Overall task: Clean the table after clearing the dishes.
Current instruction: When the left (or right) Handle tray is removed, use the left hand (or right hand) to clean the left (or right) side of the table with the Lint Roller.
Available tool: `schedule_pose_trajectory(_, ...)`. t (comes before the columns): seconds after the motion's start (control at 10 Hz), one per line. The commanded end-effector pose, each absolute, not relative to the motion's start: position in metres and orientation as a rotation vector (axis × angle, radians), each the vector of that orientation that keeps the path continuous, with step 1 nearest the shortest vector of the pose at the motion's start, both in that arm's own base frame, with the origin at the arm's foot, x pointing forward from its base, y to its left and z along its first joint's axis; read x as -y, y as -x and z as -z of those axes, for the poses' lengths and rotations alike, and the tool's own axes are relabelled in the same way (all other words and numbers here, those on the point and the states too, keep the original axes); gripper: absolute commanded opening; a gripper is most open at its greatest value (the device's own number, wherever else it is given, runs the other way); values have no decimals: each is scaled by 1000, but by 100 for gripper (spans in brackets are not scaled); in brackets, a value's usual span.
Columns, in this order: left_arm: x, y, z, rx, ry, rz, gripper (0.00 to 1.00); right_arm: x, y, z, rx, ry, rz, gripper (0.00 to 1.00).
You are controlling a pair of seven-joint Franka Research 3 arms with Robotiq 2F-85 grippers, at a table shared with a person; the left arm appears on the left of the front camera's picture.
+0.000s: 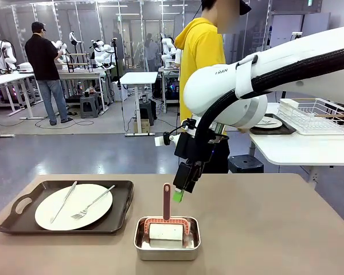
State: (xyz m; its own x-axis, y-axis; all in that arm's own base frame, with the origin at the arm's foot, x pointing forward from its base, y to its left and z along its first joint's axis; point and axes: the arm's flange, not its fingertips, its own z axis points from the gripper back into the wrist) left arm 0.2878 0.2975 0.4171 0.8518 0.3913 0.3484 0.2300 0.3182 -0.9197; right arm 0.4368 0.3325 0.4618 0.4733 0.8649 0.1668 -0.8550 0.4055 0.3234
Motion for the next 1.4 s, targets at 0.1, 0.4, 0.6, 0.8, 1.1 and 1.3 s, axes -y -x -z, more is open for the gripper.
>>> schedule_pose_trajectory(0.1, -299, -286, -419, 586, 1262, -109, 100, -332, -449, -459, -82, -349, -1124, 100)
schedule_pose_trajectory(0.4, -299, -286, -419, 586, 1262, -109, 100, -345, -487, -460, -142, -284, -1291, 100)
schedule_pose_trajectory(0.6, -299, -286, -419, 586, 1262, -109, 100, -363, -507, -462, -167, -240, -1388, 100)
schedule_pose_trajectory(0.8, -299, -286, -419, 586, 1262, -109, 100, -379, -518, -454, -182, -213, -1419, 100)
schedule_pose_trajectory(1.1, -299, -286, -419, 586, 1262, -109, 100, -406, -521, -433, -173, -177, -1433, 100)
schedule_pose_trajectory(1.3, -299, -286, -419, 586, 1262, -109, 100, -414, -523, -421, -176, -179, -1455, 100)
